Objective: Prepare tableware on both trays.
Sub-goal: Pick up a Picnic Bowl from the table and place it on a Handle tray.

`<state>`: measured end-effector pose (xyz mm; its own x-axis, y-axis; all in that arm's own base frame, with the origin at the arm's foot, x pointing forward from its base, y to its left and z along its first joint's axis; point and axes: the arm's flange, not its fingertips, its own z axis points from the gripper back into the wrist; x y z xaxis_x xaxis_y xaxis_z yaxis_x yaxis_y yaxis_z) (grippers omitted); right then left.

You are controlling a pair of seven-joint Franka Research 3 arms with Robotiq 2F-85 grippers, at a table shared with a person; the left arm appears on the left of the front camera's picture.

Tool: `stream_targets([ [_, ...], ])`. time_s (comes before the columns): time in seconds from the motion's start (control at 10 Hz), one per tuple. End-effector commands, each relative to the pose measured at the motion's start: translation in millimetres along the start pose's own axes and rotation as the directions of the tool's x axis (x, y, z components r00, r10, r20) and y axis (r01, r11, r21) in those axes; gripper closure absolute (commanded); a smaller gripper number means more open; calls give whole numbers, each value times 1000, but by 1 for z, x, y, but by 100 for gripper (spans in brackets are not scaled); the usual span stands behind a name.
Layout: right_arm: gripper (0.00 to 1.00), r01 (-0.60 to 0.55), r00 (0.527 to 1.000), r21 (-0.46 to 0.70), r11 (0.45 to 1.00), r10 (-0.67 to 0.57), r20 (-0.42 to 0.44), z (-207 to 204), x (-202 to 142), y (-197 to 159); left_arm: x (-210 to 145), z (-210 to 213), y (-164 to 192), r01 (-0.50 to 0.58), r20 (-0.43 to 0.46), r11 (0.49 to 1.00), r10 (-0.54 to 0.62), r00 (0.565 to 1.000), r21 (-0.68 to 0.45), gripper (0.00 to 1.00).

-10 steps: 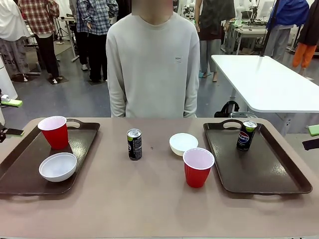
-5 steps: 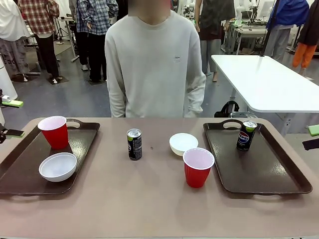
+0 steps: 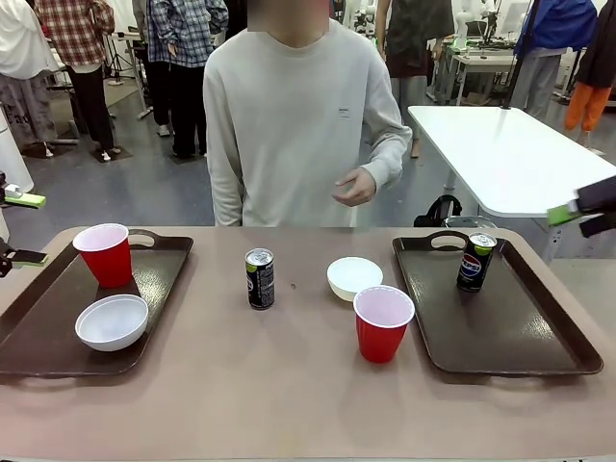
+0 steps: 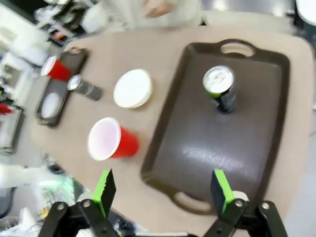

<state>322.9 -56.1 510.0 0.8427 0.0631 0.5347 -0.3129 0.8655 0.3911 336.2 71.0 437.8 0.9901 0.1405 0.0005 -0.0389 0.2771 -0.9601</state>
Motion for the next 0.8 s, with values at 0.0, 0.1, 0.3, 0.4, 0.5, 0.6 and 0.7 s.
stream_targets([
  [0.0, 0, 49, 992, -181, 982, -68, -104, -74, -18, 23, -1, 3, 1, 16, -6, 1000, -16, 1000, -3, 0],
  [0.1, 0, 20, 994, -247, 969, -47, -103, -95, -11, 29, -1, 3, 1, 16, -6, 1000, -16, 1000, -3, 0],
  [0.3, 0, -12, 990, -269, 963, -27, -140, -125, -5, 38, -1, 3, 1, 16, -6, 1000, -16, 1000, -3, 0],
  [0.4, 0, -19, 989, -253, 967, -18, -146, -130, -2, 44, -1, 3, 1, 16, -6, 1000, -16, 1000, -3, 0],
  [0.5, 0, -43, 983, -227, 973, 0, -185, -129, -10, 47, -1, 3, 1, 16, -6, 1000, -16, 1000, -3, 0],
  [0.6, 0, -30, 974, -228, 973, -23, -225, -114, -25, 44, -1, 3, 1, 16, -6, 1000, -16, 1000, -3, 0],
  [0.7, 0, -78, 957, -265, 961, -3, -290, -70, -64, 41, -1, 3, 1, 16, -6, 1000, -16, 1000, -3, 0],
])
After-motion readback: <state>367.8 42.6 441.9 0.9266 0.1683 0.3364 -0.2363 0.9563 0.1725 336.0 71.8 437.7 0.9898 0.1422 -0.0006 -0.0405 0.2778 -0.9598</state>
